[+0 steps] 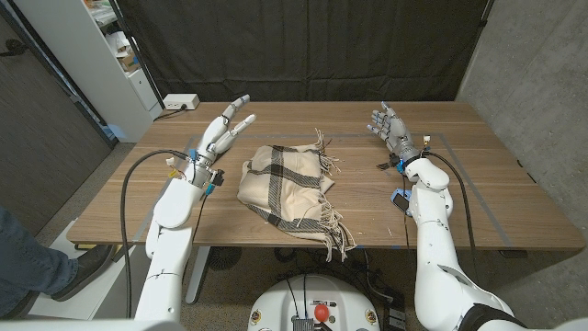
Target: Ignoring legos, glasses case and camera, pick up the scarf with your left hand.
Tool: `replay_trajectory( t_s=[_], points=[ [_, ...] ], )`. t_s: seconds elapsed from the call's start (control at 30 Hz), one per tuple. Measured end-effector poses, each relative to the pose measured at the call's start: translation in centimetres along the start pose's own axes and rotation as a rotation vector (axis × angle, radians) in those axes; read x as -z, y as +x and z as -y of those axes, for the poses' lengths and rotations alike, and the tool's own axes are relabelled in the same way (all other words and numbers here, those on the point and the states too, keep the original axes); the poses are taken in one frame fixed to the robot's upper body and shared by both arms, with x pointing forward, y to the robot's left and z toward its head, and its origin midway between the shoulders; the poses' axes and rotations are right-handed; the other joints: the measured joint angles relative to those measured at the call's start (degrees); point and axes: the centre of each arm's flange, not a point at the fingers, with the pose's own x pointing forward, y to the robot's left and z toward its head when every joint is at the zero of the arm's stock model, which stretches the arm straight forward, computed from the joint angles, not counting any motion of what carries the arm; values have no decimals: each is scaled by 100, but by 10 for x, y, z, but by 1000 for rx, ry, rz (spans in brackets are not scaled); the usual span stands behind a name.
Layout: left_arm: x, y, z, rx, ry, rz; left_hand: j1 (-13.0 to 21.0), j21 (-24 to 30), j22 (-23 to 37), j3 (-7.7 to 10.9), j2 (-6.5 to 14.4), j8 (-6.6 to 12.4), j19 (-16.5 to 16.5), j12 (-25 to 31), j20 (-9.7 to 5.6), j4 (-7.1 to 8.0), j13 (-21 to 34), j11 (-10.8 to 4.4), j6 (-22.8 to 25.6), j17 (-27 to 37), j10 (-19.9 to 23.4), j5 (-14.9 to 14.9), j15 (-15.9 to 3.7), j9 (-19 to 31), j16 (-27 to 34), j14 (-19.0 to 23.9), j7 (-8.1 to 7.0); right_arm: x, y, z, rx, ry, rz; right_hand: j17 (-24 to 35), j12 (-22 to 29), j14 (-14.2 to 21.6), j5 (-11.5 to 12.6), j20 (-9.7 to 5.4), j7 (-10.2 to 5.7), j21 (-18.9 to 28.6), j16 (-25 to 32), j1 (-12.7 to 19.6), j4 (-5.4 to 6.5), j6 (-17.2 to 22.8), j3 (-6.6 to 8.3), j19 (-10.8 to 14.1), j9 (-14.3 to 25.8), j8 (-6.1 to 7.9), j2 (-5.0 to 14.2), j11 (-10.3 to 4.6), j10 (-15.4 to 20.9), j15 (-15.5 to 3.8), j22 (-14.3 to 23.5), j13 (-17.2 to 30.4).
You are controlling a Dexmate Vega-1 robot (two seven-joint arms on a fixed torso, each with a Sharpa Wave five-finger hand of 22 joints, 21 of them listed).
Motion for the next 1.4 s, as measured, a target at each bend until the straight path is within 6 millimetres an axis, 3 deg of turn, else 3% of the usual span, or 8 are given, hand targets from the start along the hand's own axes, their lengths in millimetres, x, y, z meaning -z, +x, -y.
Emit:
replay_trajectory(
  t_s=[0.97, 1.23, 1.4],
  points=[
    [-24, -4, 1, 19, 246, 12, 328, 0, 0, 96, 16, 2, 123, 0, 63, -222, 0, -6, 116, 0, 147, 0, -72, -1, 0, 72, -52, -2, -3, -3, 6, 0, 8, 0, 0, 0, 0, 0, 0, 0, 0, -1, -28, 0, -20, 0, 1, -44, 0, 0, 0, 0, 0, 0],
    [-32, -7, 3, 30, 342, 3, 452, -37, 0, 120, -2, 47, 152, 0, 92, -307, 0, 35, 253, 0, 189, 0, -82, -1, 0, 115, -189, -2, -5, -3, 8, 2, 10, 0, 0, 0, 0, 0, 0, 0, 0, -1, -28, 0, -20, 0, 1, -44, 1, 0, 0, 0, 0, 1],
    [-36, -9, 6, 34, 416, -8, 586, -37, 0, 120, -91, 157, 204, 33, 144, -354, 8, 6, 649, 0, 295, 41, -119, -1, 0, 169, -316, -2, -6, -3, 7, 2, 11, 0, 0, 0, 0, 0, 0, 0, 0, -2, -28, 0, -20, 0, 1, -44, 1, 0, 0, 0, 0, 1]
  ],
)
